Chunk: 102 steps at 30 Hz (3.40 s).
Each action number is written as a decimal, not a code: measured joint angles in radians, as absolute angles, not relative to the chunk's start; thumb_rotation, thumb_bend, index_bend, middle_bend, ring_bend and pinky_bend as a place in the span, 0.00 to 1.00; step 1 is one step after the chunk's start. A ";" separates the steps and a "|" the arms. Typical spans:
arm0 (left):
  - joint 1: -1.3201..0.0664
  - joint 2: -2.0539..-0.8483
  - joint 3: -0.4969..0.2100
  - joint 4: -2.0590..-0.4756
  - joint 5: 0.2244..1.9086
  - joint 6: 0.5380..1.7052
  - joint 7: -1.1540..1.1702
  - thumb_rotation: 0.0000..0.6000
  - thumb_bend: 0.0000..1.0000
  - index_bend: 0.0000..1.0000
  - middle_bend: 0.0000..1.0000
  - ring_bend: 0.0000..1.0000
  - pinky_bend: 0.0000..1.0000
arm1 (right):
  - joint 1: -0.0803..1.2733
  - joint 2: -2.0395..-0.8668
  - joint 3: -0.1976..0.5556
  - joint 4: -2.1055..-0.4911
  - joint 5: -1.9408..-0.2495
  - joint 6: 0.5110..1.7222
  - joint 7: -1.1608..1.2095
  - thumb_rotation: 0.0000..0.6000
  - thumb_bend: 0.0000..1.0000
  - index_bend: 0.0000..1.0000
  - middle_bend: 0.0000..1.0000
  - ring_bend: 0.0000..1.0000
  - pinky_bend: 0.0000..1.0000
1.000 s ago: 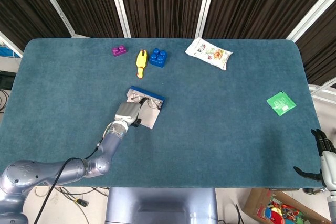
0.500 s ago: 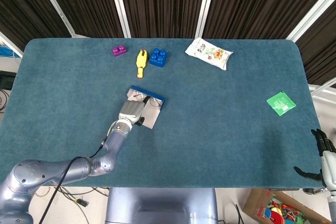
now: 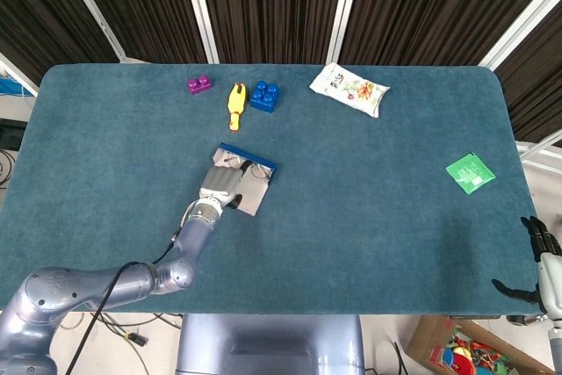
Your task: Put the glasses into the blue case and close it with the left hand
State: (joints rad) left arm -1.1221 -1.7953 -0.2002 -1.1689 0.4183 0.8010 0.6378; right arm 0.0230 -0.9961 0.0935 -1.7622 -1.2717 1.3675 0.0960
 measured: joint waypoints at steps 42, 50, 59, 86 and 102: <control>-0.861 -1.785 -0.034 -1.041 1.141 0.985 0.291 1.00 0.13 0.20 0.16 0.08 0.13 | 0.018 -0.993 0.095 -1.764 -1.268 1.368 0.106 1.00 0.19 0.00 0.02 0.13 0.24; -0.868 -1.817 -0.068 -1.017 1.165 0.977 0.312 1.00 0.19 0.21 0.16 0.08 0.13 | 0.019 -0.991 0.094 -1.764 -1.268 1.365 0.108 1.00 0.19 0.00 0.02 0.13 0.24; -0.872 -1.846 -0.091 -0.981 1.175 0.946 0.337 1.00 0.19 0.21 0.16 0.08 0.12 | 0.019 -0.990 0.095 -1.765 -1.266 1.363 0.109 1.00 0.19 0.00 0.02 0.13 0.24; -0.887 -1.900 -0.130 -0.885 1.240 0.941 0.349 1.00 0.29 0.27 0.15 0.08 0.12 | 0.018 -0.990 0.095 -1.765 -1.267 1.365 0.110 1.00 0.19 0.00 0.02 0.13 0.24; -0.964 -1.983 -0.210 -0.707 1.243 0.895 0.317 1.00 0.36 0.37 0.15 0.08 0.11 | 0.017 -0.986 0.093 -1.769 -1.265 1.361 0.111 1.00 0.19 0.00 0.02 0.13 0.24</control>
